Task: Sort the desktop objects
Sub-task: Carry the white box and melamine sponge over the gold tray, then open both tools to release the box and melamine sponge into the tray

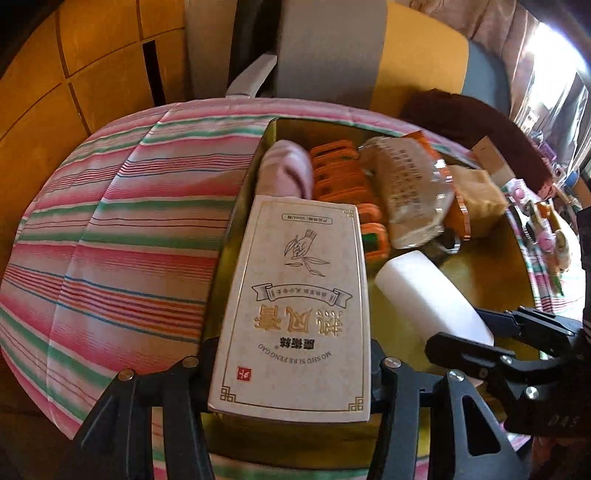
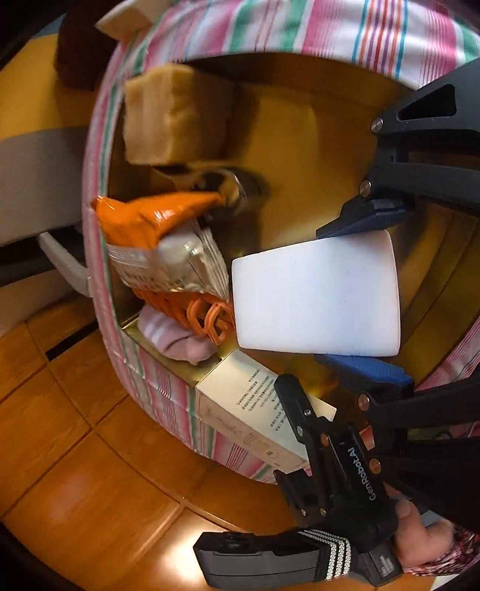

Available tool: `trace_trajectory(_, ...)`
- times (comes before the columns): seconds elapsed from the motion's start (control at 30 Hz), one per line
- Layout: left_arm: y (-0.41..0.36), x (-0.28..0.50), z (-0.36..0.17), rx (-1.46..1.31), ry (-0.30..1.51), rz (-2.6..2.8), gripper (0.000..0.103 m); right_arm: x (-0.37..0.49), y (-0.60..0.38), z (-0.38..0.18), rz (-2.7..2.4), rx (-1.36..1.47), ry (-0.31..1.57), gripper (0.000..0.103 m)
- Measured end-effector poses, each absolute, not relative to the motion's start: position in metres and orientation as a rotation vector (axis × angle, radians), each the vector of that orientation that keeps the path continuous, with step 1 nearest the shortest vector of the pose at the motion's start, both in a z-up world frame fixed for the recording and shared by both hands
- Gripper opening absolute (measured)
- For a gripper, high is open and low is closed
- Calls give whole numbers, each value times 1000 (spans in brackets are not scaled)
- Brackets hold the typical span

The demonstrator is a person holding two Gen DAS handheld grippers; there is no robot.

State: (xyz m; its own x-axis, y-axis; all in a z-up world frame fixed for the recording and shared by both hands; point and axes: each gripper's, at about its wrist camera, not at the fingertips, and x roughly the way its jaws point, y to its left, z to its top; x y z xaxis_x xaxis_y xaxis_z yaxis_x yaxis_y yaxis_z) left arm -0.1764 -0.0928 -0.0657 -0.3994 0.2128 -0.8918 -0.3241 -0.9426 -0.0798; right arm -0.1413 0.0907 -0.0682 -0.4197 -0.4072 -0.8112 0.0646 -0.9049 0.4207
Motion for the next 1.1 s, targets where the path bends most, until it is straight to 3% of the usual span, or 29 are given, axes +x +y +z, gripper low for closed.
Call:
trace_trajectory(0.1, -93, -185, -68, -1520, 131, 2376, 53, -151, 78, -75, -2360, 1517, -542, 61)
trace_trajectory(0.23, -108, -184, -57, -1517, -43, 2385, 57, -154, 79, -75, -2347, 1489, -611, 65)
trace_trajectory(0.47, -109, -175, -35, -1435, -11, 2479, 59, -136, 84, -74, -2301, 1507, -557, 68)
trace_trajectory(0.8, -133, -167, -22, -1332, -244, 2547, 59, -146, 56, -95, -2176, 1542, -547, 43)
trace_trajectory(0.9, -135, -164, -21, -1334, -280, 2552, 59, -154, 50, -94, -2212, 1498, -520, 41)
trace_trajectory(1.0, -132, -157, -20, -1333, -296, 2545, 59, -156, 55, -94, -2210, 1477, -556, 43)
trace_trajectory(1.1, -128, -147, -17, -1323, -304, 2549, 59, -147, 64, -88, -2207, 1448, -571, 56)
